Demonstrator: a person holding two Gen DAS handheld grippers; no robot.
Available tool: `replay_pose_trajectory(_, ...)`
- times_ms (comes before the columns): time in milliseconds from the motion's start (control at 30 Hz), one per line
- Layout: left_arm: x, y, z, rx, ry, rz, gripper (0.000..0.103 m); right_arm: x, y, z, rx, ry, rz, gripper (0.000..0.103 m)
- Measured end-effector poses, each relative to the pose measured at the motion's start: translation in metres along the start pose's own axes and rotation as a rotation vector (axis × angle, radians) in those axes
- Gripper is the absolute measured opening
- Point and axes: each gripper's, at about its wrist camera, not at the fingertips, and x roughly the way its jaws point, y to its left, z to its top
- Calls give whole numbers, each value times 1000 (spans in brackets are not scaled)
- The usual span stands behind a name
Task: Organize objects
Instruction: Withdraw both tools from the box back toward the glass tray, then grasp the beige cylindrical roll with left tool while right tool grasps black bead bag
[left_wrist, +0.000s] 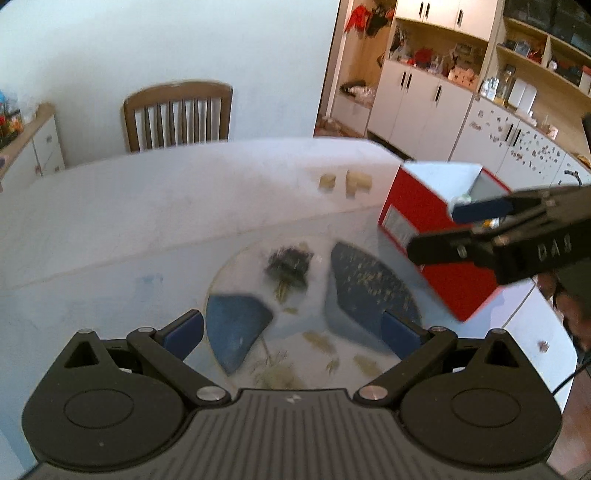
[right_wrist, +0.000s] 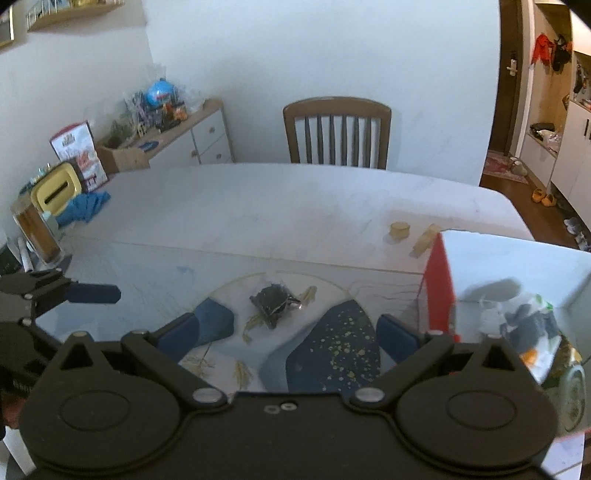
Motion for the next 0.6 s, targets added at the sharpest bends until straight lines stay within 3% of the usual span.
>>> replay_pose_trajectory(367, 34, 8, -35, -5, 66, -15, 102, 56, 11, 9, -73, 90, -4, 99)
replay_pose_trajectory(600, 45, 3, -53, 49, 75, -21, 102, 86, 9, 9, -102, 139, -27, 98)
